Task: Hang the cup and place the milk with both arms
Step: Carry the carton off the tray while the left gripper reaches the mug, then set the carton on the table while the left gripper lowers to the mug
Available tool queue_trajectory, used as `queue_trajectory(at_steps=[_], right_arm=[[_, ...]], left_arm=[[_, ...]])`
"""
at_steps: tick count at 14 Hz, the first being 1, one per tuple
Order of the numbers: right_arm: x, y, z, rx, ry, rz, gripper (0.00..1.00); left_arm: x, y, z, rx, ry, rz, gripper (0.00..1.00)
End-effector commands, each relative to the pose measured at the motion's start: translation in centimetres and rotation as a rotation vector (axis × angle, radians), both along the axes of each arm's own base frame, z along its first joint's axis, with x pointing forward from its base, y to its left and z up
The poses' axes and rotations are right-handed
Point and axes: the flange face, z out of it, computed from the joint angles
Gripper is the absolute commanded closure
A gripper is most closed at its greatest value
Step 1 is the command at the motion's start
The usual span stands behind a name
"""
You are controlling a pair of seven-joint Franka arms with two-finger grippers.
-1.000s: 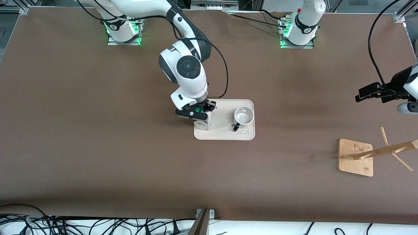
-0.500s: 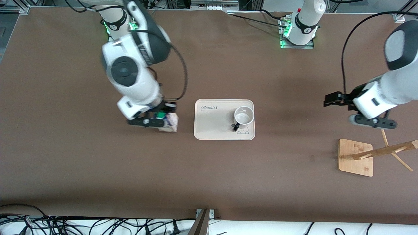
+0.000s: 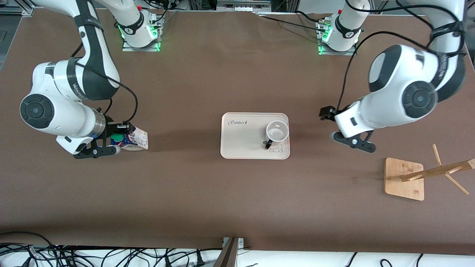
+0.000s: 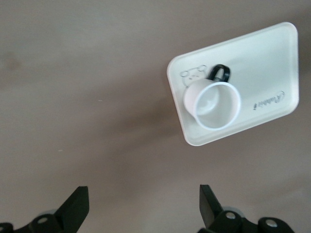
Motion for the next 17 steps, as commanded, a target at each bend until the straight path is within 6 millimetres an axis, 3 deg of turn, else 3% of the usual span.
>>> queue_trajectory(at_steps=[1,5,6,8,10,11,13,17], right_arm=[[-3.3,-1.2,-2.7,0.036,-0.017,0.011,0.60],[-4.8,-2.3,-5.9,0.048,-0.044,0.005,0.58],[-4.8,-2.4,-5.9,0.048,-0.047,0.004,0.49],[-4.6,-2.6,-5.8,0.046,-0.051,-0.003,0.00],[-4.1,-2.4,-4.6,0.047,-0.064,-0.018,0.00],[-3.7,-2.2,-3.7,0.047,-0.081,-0.032,0.00],[-2.7,-1.6,0.0,0.058,-0.126,-0.063,0.00],[-2.7,-1.3,9.9,0.046,-0.125,-0.096,0.00]], left_arm=[[0.3,-4.0,-2.2,-0.051,0.024,-0.044,0.00],[-1.1,-9.6,-3.0,-0.073,-0.040,-0.132,0.00],[-1.6,-10.6,-3.4,-0.085,-0.047,-0.146,0.00],[-2.3,-11.7,-5.0,-0.098,-0.061,-0.155,0.00],[-3.8,-14.5,-8.2,-0.082,-0.082,-0.204,0.00],[-5.1,-16.5,-9.8,-0.043,-0.100,-0.254,0.00],[-6.2,-18.5,-12.2,0.006,-0.123,-0.315,0.00],[-7.6,-19.6,-15.1,0.050,-0.139,-0.356,0.00]])
